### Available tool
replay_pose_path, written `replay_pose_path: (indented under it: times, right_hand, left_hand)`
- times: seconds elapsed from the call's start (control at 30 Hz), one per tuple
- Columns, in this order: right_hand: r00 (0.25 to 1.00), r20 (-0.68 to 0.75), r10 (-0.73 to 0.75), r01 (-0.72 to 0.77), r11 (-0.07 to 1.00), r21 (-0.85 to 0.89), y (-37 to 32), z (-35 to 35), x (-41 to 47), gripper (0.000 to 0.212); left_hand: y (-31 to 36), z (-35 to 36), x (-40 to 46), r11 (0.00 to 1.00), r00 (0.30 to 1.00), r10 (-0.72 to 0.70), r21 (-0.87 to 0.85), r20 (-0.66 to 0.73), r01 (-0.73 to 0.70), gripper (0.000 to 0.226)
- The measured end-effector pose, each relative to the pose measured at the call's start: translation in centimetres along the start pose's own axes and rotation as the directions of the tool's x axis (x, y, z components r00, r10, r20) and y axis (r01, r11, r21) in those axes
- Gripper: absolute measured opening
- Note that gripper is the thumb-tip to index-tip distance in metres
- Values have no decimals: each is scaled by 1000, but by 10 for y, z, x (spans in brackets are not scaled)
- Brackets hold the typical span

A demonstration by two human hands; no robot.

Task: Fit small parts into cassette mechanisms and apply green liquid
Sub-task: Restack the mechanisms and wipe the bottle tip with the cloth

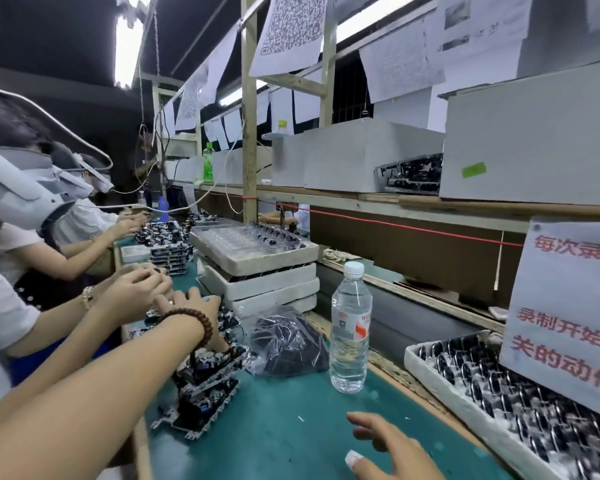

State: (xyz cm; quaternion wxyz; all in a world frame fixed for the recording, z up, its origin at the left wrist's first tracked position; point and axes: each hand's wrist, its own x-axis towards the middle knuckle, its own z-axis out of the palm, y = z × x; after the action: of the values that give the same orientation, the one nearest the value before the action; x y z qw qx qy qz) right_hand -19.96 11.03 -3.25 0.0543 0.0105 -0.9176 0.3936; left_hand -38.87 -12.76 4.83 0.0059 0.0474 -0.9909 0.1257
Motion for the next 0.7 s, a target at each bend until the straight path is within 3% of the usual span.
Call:
replay_pose_path:
  times: [0.1,0.2,0.3,0.37,0.47,0.57,0.7]
  right_hand:
    - [999,-20,26,-26,1000,3,-5,-2,-9,34]
    - [998,-40,45,-43,998,39,-10,-6,-16,32]
    - [988,-97,123,-97,966,238,-16,-10,-17,31]
    - [978,-96,184,-121,881,458,-22,-13,-20,33]
    - [974,-20,225,-135,650,748,-33,-22,-27,32]
    - [974,16,227,-134,515,847,-40,-30,-34,24]
    - [981,63,185,-149,497,855,-47,-33,-41,15]
  left_hand:
    - [1,-14,-13,992,996,71,-106,54,-65,99]
    - [8,-32,-35,905,957,270,-365,102,-217,102]
    - [18,-46,-69,791,892,446,-498,71,-356,96]
    - [25,-50,-92,731,851,524,-535,41,-424,93]
    - [34,-54,-121,664,802,596,-571,15,-483,91]
    - [41,-53,-142,616,767,642,-587,-14,-526,90]
    - [45,-49,-160,571,733,680,-616,-16,-543,90]
